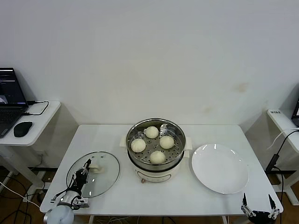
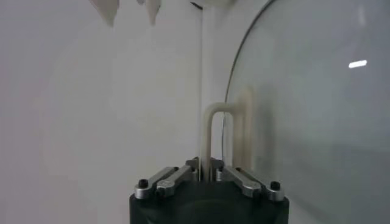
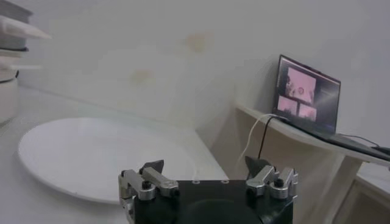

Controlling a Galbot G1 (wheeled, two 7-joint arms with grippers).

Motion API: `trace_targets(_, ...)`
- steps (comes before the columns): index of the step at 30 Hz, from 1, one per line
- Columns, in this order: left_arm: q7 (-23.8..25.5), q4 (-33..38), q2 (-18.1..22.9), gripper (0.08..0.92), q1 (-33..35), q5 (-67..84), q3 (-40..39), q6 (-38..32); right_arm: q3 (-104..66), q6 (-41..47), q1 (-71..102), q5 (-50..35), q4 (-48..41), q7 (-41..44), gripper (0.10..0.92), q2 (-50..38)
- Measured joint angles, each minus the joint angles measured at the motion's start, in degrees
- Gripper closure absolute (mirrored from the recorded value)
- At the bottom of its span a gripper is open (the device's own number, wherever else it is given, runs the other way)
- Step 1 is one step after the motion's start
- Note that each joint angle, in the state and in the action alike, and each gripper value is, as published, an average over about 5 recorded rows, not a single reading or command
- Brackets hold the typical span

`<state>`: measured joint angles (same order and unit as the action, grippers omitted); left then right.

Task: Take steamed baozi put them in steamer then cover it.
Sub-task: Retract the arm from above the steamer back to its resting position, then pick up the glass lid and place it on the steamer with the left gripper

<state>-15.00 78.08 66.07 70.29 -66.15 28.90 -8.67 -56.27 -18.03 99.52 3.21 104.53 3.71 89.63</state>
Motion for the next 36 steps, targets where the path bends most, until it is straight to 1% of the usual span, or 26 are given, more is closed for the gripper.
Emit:
trace_targets(6, -0.4, 3.5, -0.8, 0.855, 1.6, 0.8, 1.4, 0.7, 0.6, 0.0, 0.1, 0.3, 0.4, 0.1, 0.203, -0.3)
trace_targets(12, 0.8, 9.8, -2.4, 0.855, 4.1, 2.8, 3.2, 3.2, 1.4, -0.1, 0.1, 0.7, 0.7, 0.2, 0.203, -0.6)
trace_targets(17, 3.1, 17.0, -4.3, 0.855, 5.9, 5.0, 4.5, 7.2, 2.1, -0.5, 0.4, 1.3, 0.9, 0.3, 0.203, -0.8)
trace_targets(22, 6.5, 24.8, -6.5, 0.855, 6.5, 8.4, 4.4, 13.0, 2.9, -0.9, 0.5, 2.0, 0.9, 0.3, 0.203, -0.9)
trace_targets(25, 8.6, 29.2, -8.0, 0.855, 6.4, 10.3, 3.0, 16.9, 3.4, -1.2, 0.3, 2.6, 0.7, 0.3, 0.203, -0.9)
trace_targets(29, 11.2, 33.3, -10.0, 0.855, 5.1, 12.1, -0.9, 21.8, 4.2, -1.6, -0.2, 3.6, 0.3, -0.1, 0.203, -0.8)
trace_targets(36, 14.5, 36.3, -11.3, 0.855, -0.8, 13.0, -11.5, 29.3, 5.3, -2.0, -0.6, 5.5, -0.5, -0.7, 0.203, -0.2)
